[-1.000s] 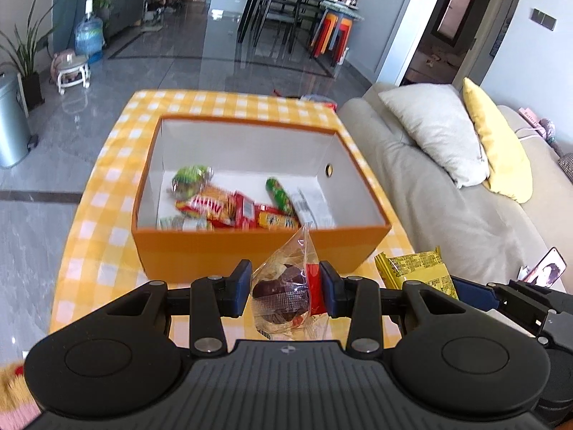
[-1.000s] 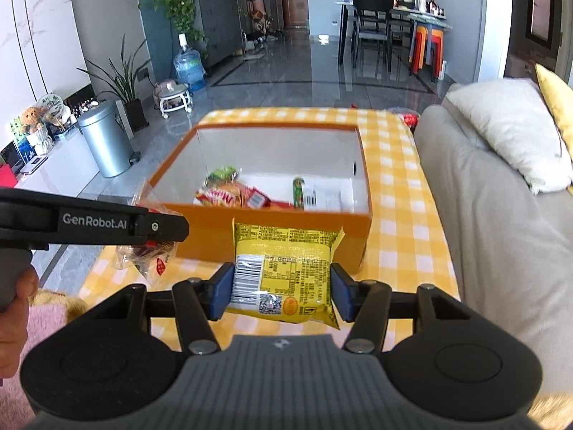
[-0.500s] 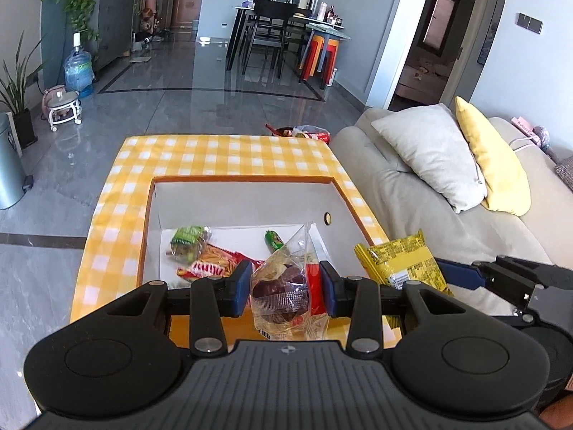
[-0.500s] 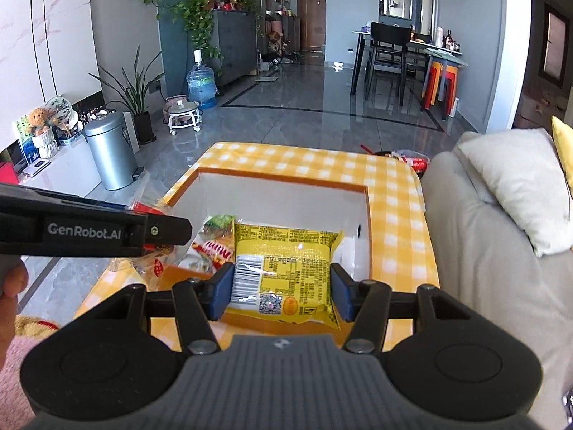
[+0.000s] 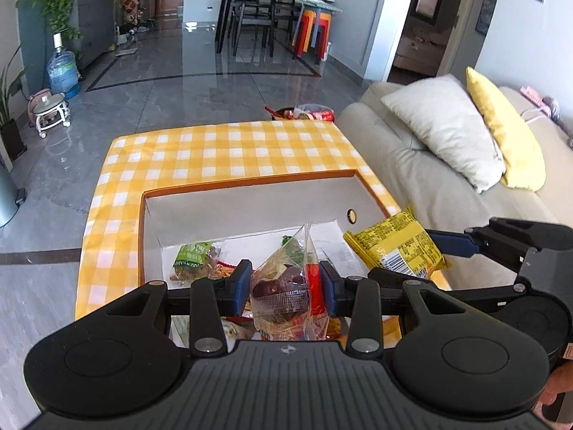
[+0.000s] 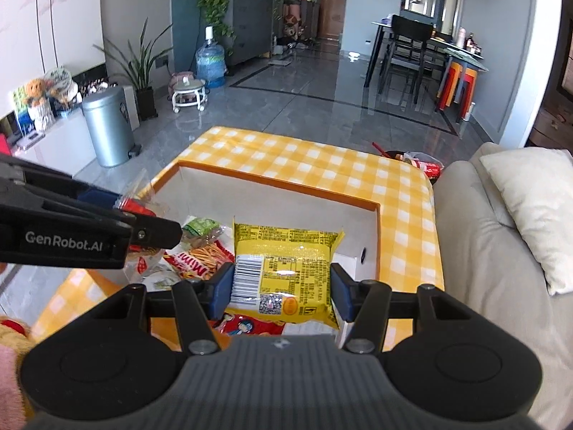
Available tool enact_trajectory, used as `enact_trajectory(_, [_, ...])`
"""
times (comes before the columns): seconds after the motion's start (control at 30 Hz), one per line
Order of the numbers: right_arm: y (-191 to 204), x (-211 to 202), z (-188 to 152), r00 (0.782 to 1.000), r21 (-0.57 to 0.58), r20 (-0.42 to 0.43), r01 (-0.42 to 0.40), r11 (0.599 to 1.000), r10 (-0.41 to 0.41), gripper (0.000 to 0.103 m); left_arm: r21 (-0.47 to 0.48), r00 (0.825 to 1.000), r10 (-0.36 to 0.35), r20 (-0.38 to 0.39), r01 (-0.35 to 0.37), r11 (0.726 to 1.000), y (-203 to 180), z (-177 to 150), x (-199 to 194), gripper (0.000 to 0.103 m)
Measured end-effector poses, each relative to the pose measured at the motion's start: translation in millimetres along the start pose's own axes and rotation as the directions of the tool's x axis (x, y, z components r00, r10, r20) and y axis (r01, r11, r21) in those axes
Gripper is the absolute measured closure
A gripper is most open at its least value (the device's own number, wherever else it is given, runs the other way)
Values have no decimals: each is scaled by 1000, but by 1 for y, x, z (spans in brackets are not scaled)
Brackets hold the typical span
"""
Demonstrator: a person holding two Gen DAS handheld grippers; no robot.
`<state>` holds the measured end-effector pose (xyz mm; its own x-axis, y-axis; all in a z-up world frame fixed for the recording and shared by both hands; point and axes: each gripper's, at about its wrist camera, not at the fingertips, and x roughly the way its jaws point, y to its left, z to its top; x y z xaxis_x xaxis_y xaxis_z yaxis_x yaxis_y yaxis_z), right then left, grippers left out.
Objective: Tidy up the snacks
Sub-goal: 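Lift both snacks and carry them over the orange box, then open both tools to drop the clear pack and yellow bag into the box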
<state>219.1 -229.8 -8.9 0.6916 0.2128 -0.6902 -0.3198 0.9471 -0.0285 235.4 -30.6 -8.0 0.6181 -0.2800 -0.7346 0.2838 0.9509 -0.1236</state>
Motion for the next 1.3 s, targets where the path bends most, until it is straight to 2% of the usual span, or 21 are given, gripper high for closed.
enact_trajectory(0.2, [-3, 40, 7, 998, -57, -65, 13, 998, -16, 49, 57, 998, 38, -54, -35, 998, 4, 9, 36, 59])
enact_trajectory(0.5, [-6, 101, 8, 985, -148, -157, 53, 988, -77, 49, 79, 988, 85, -132, -75, 994, 13, 15, 89, 59])
enact_trajectory(0.7, [-9, 129, 3, 975, -189, -199, 62, 980, -100, 49, 72, 981, 88, -171, -77, 994, 18, 14, 114, 59])
enact_trajectory(0.93, [-6, 148, -2, 967, -231, -228, 61, 971, -115, 48, 97, 969, 119, -219, -99, 990, 19, 9, 136, 58])
enact_trajectory(1.3, [-3, 156, -2, 956, -243, -273, 40, 969, -108, 43, 96, 966, 126, -227, -106, 990, 16, 10, 136, 55])
